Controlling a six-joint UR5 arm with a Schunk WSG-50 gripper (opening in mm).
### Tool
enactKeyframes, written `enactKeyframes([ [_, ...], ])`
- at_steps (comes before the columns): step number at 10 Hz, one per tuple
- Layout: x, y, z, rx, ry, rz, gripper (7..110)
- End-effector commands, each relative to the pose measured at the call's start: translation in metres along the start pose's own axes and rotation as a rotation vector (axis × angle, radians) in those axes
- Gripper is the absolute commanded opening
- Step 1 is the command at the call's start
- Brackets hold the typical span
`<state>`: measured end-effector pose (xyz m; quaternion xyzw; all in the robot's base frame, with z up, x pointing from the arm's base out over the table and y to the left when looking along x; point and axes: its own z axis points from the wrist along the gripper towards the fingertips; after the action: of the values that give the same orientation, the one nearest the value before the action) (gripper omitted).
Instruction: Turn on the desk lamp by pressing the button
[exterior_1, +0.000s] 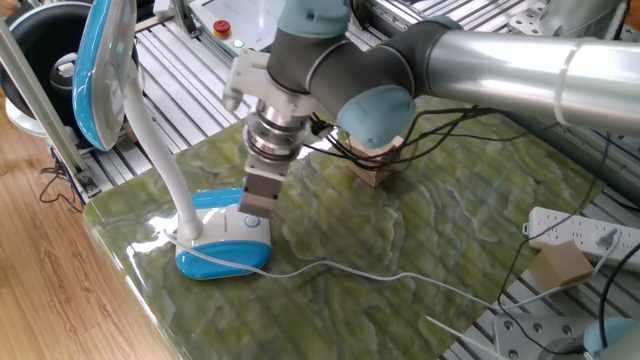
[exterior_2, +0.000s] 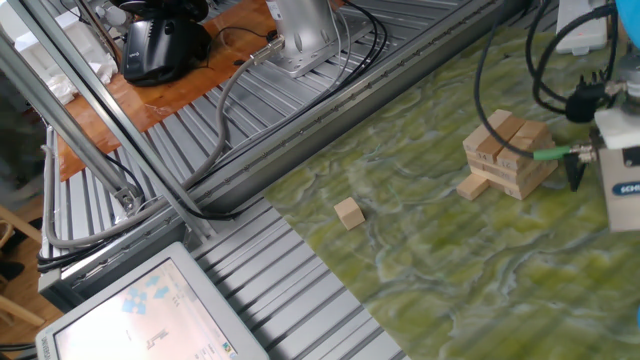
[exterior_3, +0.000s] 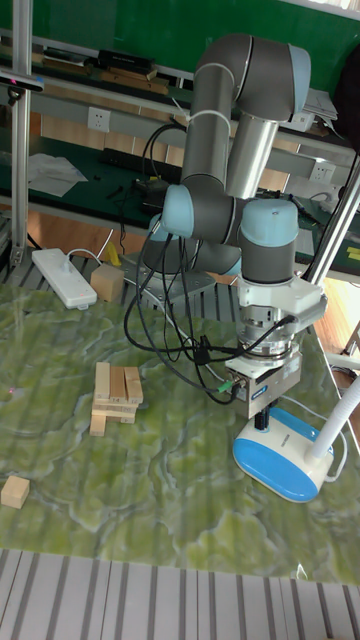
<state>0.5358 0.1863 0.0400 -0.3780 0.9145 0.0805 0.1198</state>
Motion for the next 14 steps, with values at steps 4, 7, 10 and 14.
enactKeyframes([
  [4, 0.027, 0.018, 0.006, -0.017, 0.056, -0.023, 7],
  [7, 0.023, 0.021, 0.005, -0.008, 0.086, -0.009, 7],
  [10, 0.011, 0.024, 0.004, -0.009, 0.089, 0.008, 7],
  [14, -0.001, 0.02, 0.011, 0.011, 0.095, 0.022, 7],
])
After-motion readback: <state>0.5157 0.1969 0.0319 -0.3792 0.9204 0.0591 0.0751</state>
